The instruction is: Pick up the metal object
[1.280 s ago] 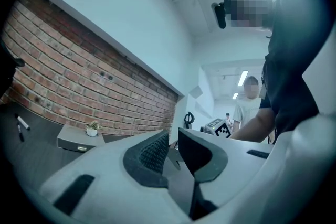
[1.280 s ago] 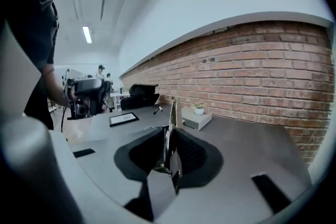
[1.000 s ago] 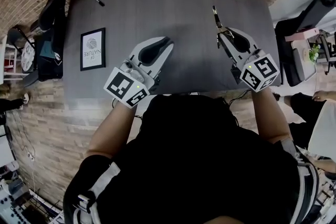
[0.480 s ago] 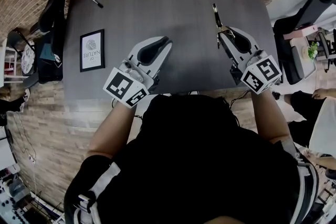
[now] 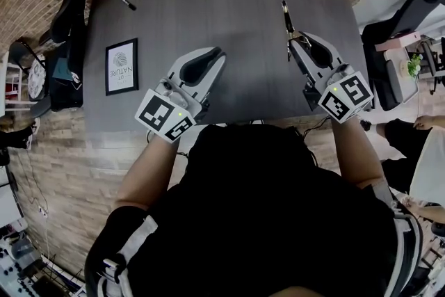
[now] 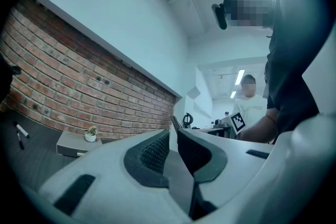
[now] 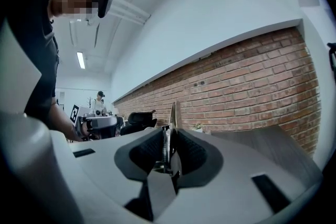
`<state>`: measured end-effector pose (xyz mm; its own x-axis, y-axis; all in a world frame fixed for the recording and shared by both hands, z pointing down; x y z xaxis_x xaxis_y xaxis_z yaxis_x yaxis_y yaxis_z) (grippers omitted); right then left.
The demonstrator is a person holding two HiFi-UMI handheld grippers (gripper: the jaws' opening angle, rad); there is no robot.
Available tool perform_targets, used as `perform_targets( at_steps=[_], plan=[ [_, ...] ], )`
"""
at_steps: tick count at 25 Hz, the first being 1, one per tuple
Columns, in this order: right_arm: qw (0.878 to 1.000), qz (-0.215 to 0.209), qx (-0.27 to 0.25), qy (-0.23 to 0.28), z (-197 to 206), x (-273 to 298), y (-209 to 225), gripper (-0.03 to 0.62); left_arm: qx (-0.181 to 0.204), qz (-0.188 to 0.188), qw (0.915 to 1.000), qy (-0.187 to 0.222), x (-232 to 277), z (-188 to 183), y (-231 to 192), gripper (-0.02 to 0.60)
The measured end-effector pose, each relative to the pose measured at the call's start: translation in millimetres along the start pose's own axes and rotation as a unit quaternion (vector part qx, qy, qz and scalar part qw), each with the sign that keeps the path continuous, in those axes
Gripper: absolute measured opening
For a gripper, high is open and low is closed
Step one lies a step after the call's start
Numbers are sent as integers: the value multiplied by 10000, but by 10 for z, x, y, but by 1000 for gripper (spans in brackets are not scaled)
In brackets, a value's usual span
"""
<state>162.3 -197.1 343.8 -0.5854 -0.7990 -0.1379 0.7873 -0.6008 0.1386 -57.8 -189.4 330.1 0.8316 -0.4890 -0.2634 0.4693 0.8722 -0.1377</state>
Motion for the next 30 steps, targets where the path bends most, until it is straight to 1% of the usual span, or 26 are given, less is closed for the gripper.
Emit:
perform_targets(
  at_steps=[4,10,30],
  plan=[
    [9999,104,84,108,-20,-15,22,81,-1,-1,10000,-12,-12,7,-5,51],
    [9995,149,108,270,-111,-14,8,81,14,47,10000,-10,3,-7,-18,51],
    [9993,78,178,306,-145,3,-24,81,27,62,10000,-13,19,-13,-17,51]
  ],
)
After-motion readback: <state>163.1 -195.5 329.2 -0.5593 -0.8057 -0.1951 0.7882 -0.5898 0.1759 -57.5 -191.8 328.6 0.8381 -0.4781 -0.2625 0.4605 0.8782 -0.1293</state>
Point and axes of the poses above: the fingertips, and each gripper's own axes: x forward along the fingers, y to its right, z out of its underside, the point moved 4 cm from there along -x, backward along the fingers, and after that the axes turned 11 degrees about y, right-handed, at the moved point
